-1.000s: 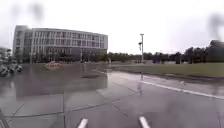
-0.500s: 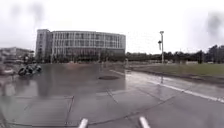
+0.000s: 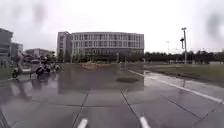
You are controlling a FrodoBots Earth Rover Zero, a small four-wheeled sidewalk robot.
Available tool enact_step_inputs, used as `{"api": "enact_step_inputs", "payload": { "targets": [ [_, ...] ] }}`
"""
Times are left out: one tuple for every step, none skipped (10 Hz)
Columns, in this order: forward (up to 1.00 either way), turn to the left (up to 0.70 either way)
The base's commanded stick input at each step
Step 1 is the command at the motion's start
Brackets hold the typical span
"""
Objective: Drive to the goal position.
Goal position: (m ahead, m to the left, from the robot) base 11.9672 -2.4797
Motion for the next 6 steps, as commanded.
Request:
{"api": "enact_step_inputs", "payload": {
  "targets": [
    [1.0, 0.02],
    [0.8, 0.02],
    [0.35, 0.02],
    [0.09, 0.0],
    [0.08, 0.01],
    [0.19, 0.02]
  ]
}}
